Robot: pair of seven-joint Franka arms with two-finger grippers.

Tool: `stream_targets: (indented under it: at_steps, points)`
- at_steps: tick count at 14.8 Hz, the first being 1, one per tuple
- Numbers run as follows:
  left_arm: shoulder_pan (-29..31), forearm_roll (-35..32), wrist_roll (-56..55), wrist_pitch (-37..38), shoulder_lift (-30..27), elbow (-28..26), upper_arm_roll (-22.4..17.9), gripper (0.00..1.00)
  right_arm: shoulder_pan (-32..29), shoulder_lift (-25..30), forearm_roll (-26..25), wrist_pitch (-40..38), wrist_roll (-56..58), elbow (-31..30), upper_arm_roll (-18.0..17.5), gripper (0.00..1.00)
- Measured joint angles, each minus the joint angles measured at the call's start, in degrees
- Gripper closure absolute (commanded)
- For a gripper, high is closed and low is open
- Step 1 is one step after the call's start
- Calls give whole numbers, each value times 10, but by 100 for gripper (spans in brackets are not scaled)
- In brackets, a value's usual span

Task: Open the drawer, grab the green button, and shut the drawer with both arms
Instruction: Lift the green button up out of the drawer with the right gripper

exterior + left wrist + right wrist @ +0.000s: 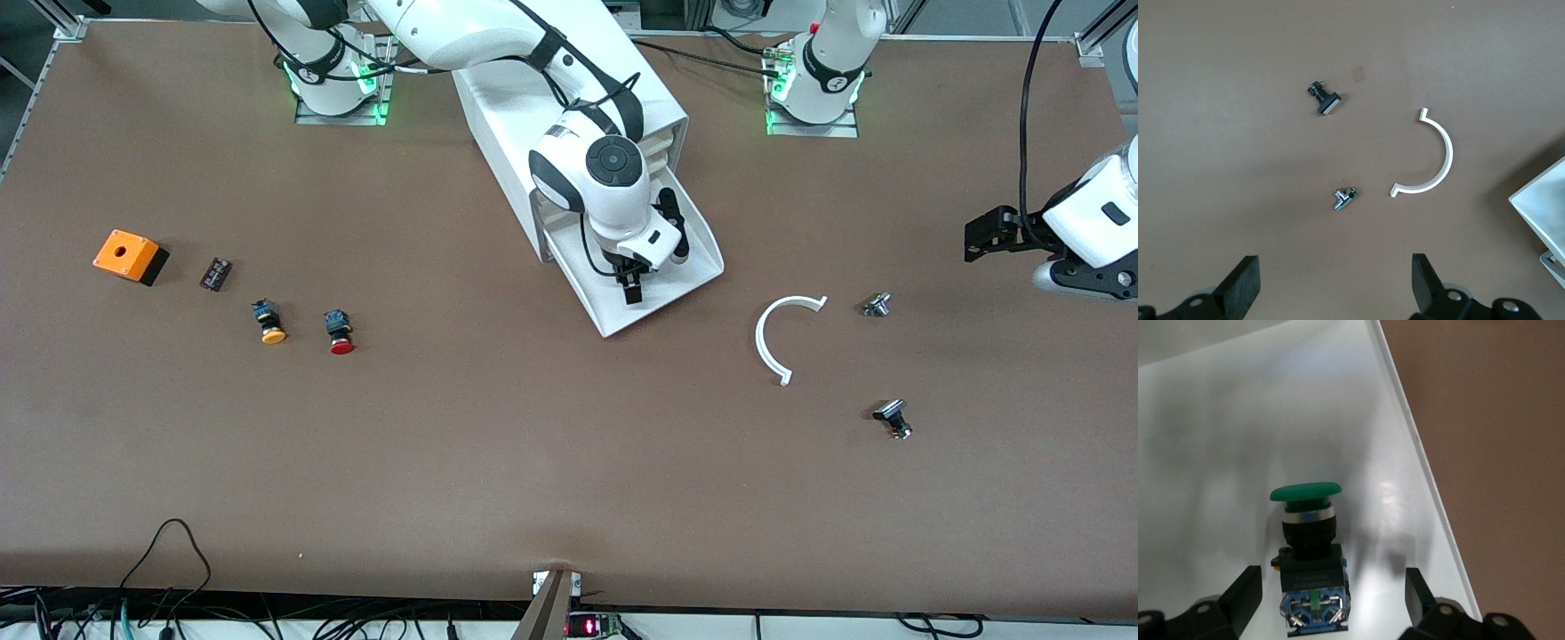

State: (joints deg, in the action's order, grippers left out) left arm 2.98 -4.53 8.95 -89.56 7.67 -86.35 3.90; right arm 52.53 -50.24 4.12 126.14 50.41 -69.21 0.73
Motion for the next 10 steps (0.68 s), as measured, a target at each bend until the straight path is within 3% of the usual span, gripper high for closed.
stream_targets:
  at_steps: [7,10]
  points:
    - [1,0,0,0,0,0,0,0,0,0,0,20,0,-2,1,71]
    - [1,0,-1,1,0,0,0,0,1,2,0,23,0,-2,1,73]
